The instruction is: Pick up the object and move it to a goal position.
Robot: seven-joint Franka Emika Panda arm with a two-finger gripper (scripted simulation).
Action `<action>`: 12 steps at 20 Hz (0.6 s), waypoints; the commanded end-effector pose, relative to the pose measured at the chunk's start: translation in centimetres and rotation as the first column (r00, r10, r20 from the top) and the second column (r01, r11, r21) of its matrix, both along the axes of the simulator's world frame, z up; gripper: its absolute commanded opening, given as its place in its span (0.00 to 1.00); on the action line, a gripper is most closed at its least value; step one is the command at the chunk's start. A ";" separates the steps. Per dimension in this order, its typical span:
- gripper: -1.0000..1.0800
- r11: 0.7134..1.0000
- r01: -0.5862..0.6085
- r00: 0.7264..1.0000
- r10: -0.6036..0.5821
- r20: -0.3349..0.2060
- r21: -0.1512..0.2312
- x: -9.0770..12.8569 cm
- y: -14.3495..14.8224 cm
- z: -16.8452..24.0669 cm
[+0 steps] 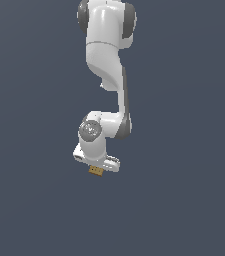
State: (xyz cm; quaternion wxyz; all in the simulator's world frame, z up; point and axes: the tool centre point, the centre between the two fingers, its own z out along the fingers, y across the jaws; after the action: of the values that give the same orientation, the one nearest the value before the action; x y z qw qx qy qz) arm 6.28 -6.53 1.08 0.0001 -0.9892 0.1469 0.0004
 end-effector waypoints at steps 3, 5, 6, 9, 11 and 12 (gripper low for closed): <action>0.00 1.000 0.000 1.000 0.000 0.001 0.000 0.0 0.2 0.0; 0.00 1.000 0.000 1.000 0.000 0.001 0.000 -0.1 0.6 0.1; 0.00 1.000 0.000 1.000 0.000 0.001 0.000 -0.2 1.0 0.1; 0.00 1.000 0.000 1.000 0.000 0.001 0.000 -0.6 2.8 0.3; 0.00 1.000 0.000 1.000 0.000 0.001 0.000 -1.0 4.4 0.4; 0.00 1.000 0.000 1.000 0.000 0.001 0.000 -1.2 5.3 0.5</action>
State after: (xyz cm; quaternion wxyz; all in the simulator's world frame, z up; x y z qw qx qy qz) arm 5.34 -2.63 1.38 -0.0004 -0.9890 0.1478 0.0006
